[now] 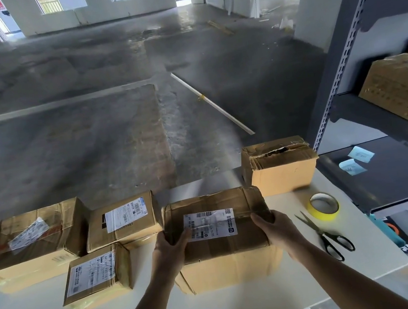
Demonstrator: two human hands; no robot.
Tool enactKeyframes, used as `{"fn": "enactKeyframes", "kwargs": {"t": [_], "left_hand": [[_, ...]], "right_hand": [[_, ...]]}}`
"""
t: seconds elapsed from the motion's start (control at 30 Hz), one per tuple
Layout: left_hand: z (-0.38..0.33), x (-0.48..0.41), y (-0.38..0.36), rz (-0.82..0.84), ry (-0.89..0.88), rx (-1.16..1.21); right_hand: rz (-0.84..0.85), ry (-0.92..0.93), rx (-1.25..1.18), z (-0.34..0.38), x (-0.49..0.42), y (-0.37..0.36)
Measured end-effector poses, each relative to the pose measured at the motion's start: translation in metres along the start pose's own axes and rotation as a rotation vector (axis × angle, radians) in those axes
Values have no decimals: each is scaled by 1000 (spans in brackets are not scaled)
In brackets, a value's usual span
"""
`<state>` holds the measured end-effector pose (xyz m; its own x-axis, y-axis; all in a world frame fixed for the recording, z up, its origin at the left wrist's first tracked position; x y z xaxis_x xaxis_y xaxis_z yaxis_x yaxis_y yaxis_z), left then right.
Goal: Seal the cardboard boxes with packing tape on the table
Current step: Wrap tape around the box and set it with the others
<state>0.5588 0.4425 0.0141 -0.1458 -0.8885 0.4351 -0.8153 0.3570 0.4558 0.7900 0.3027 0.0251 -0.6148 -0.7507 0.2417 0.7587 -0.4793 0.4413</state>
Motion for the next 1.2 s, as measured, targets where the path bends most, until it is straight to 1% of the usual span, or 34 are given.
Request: {"fn": "enactKeyframes", "kwargs": {"t": [0.1,0.27,0.37,0.47,0.6,0.7,0.83,1.2], "left_hand": [[1,-9,3,-42,21,-10],[-4,-11,1,-174,-50,-122],[-6,-12,1,-219,-45,-147],[-12,-16,2,-196,-17,-141],[-13,-22,-1,-135,-35,-215],[-13,-19,-9,-107,24,-251],[-12,-22,-11,-151,29,-298],[-12,-18,-8,-198,-52,-198]], "right_hand": [[3,18,93,0,-4,0],[-55,52,249,7,-6,3],[-50,53,340,12,-9,6],[-30,9,306,13,-16,7],[26,-43,305,12,-22,-3],[-2,-58,332,11,-23,-10],[-46,-45,364,11,-24,-12],[-53,-31,349,4,-28,-10]]}}
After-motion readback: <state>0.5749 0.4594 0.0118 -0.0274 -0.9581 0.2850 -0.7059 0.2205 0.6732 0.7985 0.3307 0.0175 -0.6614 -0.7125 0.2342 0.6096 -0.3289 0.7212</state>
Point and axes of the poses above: each hand's wrist, its own x-axis away from the middle knuckle, its own y-axis out of the back of the hand, z = x × y, the point moved 1 cm from there along -x, towards the middle knuckle, and after that the axes turned 10 degrees about y, right-handed, at the moved point
